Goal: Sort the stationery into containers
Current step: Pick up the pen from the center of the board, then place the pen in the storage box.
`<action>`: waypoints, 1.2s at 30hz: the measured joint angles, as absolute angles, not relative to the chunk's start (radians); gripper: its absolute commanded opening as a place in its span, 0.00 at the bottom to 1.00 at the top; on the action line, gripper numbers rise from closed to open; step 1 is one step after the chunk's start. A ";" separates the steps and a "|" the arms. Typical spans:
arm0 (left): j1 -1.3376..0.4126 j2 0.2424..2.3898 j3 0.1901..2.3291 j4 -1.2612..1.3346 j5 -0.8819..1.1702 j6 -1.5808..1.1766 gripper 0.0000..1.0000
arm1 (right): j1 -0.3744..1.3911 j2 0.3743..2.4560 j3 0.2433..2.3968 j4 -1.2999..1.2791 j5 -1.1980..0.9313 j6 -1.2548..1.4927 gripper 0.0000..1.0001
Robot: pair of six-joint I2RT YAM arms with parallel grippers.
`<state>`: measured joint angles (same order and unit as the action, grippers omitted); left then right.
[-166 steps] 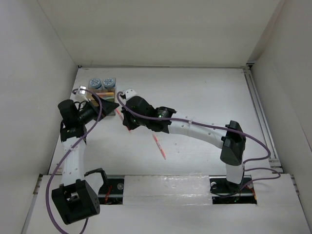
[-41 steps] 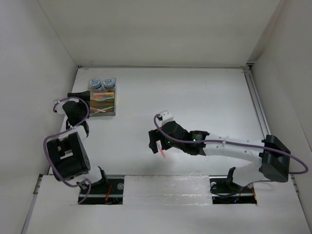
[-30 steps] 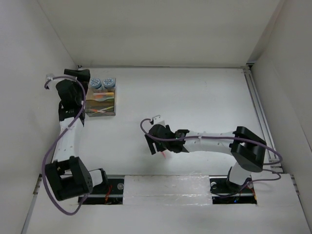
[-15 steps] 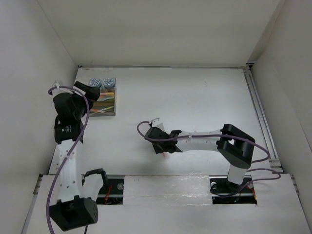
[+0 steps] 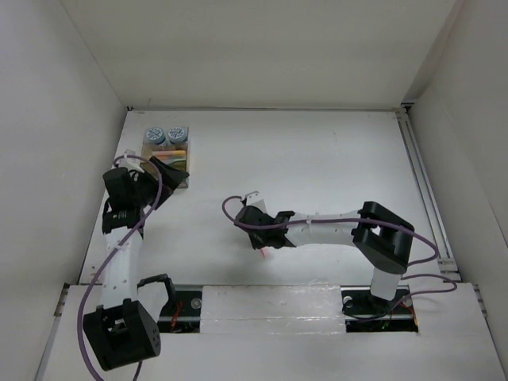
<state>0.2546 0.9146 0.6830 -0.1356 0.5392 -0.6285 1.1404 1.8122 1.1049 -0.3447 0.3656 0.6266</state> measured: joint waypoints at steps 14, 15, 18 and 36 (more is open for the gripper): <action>0.196 0.959 0.616 0.013 0.813 -0.655 0.99 | 1.140 1.959 1.719 -0.451 0.333 0.527 0.00; 0.196 0.962 0.616 0.013 0.813 -0.655 0.99 | 1.140 1.969 1.745 -0.456 0.332 0.524 0.00; 0.196 0.967 0.616 0.017 0.820 -0.659 0.93 | 1.140 1.990 1.793 -0.470 0.327 0.514 0.00; 0.196 0.968 0.598 0.047 0.834 -0.679 0.63 | 1.140 1.913 1.717 -0.424 0.265 0.497 0.00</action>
<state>0.1963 0.9676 0.5976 0.0471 0.8345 -0.6792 1.1404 1.9129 1.7172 -0.4244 0.2653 0.4969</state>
